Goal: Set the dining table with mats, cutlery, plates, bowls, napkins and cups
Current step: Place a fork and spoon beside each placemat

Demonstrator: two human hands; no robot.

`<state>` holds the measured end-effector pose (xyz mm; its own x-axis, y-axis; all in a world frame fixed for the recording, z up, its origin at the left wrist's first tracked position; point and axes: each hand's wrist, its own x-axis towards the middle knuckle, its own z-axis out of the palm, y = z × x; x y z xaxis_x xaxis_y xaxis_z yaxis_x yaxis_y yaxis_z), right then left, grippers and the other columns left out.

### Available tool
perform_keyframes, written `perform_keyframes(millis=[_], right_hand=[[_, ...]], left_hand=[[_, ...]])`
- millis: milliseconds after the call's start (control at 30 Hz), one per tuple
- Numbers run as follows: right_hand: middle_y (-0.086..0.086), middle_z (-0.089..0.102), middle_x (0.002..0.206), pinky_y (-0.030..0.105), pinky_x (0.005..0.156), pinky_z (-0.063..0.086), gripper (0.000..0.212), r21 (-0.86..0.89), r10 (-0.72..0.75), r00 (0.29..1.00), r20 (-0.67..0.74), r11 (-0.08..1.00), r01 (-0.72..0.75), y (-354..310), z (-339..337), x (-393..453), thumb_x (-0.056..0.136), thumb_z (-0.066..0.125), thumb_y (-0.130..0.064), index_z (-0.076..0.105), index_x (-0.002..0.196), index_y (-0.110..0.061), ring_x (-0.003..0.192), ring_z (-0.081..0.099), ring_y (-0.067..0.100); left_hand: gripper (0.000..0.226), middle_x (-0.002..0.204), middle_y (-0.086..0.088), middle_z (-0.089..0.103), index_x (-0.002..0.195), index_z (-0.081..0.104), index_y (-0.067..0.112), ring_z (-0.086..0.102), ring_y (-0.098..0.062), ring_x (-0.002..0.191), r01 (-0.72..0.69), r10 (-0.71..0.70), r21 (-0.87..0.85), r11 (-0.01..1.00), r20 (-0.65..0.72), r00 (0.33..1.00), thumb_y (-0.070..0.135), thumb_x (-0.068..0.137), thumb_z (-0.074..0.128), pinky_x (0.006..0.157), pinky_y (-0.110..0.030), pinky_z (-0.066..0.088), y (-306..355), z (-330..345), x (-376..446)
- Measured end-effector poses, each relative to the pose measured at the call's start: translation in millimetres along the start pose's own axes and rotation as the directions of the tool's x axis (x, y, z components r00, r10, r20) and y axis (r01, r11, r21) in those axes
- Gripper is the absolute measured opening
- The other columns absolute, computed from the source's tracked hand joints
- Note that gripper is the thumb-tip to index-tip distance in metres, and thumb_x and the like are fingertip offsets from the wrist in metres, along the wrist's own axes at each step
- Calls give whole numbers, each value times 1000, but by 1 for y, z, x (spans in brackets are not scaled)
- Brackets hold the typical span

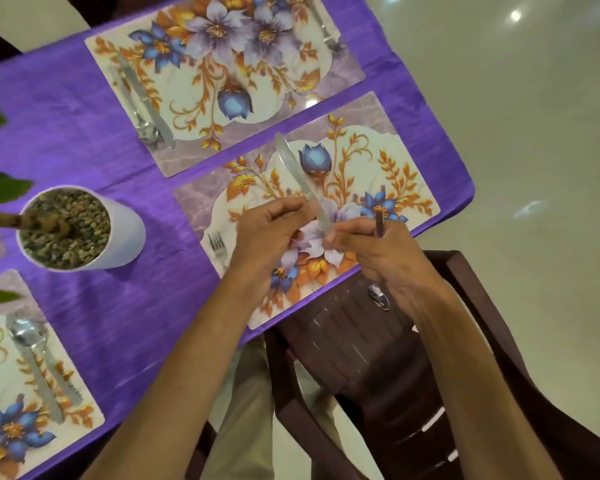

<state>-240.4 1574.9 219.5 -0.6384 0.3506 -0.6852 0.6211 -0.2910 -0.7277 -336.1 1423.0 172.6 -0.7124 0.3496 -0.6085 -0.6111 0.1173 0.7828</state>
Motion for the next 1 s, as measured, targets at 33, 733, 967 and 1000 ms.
perform_keyframes(millis=[33,733,967,1000], right_hand=[[0,75,69,12,48,47,12,-10,-4,999,-38,1000,4,1,-4,6,89,76,0,78,101,-1,54,67,2],[5,63,136,37,84,53,34,-876,-523,758,-390,464,-131,37,-72,113,102,62,-35,67,132,-21,111,67,26],[4,64,136,31,79,49,34,-917,-555,798,-237,399,5,32,-69,135,105,56,-29,67,135,-21,108,67,26],[4,64,134,31,79,48,33,-916,-551,800,-239,402,3,29,-70,137,106,55,-31,68,134,-20,107,67,26]], left_hand=[[11,94,4,81,101,82,19,73,-7,82,-2,2,-14,1000,4,1000,21,90,81,77,-24,61,0,8,7],[68,160,-5,45,144,58,25,38,-31,148,-305,351,894,329,184,918,32,83,87,111,-54,46,-43,28,72],[67,159,-7,47,144,58,24,40,-32,148,-312,360,895,319,190,913,34,84,86,111,-55,46,-41,29,71],[67,158,-7,47,144,59,23,40,-32,148,-315,363,893,321,191,912,34,84,86,111,-55,46,-41,28,72]])
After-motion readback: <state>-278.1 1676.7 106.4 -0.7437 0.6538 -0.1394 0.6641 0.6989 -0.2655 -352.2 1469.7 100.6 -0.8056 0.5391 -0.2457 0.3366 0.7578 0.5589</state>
